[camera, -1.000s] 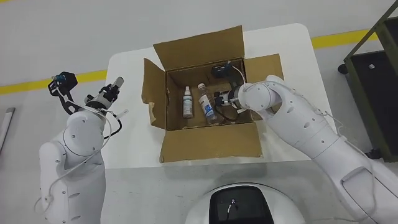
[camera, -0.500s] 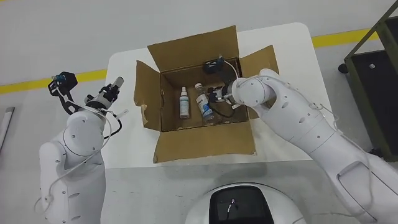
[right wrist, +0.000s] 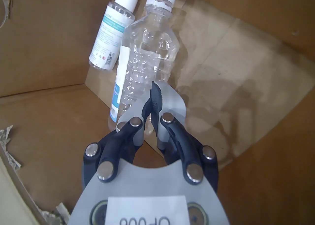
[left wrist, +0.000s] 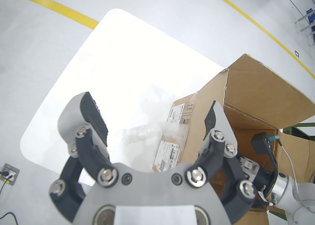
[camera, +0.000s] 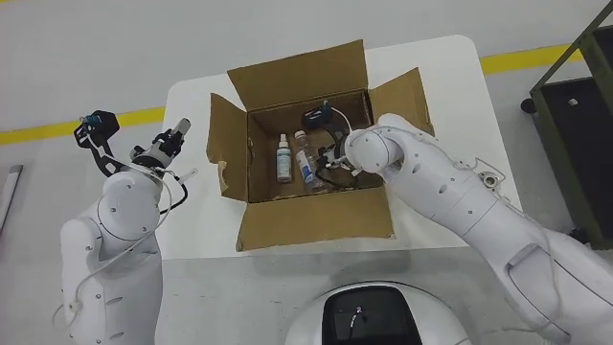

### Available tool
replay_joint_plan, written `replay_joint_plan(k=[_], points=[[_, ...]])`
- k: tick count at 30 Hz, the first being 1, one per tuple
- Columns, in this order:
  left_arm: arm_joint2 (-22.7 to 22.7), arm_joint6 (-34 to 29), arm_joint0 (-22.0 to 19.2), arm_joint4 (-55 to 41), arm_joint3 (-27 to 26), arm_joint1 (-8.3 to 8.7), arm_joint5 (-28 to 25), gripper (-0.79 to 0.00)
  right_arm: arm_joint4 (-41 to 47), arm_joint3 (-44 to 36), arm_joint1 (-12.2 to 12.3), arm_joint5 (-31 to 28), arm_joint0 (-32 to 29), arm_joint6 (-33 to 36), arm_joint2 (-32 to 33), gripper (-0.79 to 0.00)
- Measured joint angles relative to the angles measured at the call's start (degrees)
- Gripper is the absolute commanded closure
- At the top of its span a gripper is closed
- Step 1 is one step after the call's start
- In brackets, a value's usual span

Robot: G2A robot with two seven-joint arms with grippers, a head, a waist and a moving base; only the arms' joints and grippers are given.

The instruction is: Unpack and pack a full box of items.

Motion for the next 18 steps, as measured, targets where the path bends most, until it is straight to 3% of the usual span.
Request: replay_joint_plan(k=[11, 14, 18], points=[[0.00, 0.00, 0.00, 0.00, 0.00, 0.00, 0.00, -0.785, 5.50, 3.68, -2.48, -4.74, 2.36, -3.29, 0.43, 0.000], [0.00, 0.00, 0.00, 0.00, 0.00, 0.00, 0.00, -0.785, 6.32, 1.16, -1.69, -5.08, 2.43, -5.13, 3.48, 0.000], [0.00, 0.00, 0.00, 0.00, 0.00, 0.00, 0.00, -0.785, 4.74, -8.78, 1.34, -4.08, -0.17, -6.20, 11.51, 0.000]])
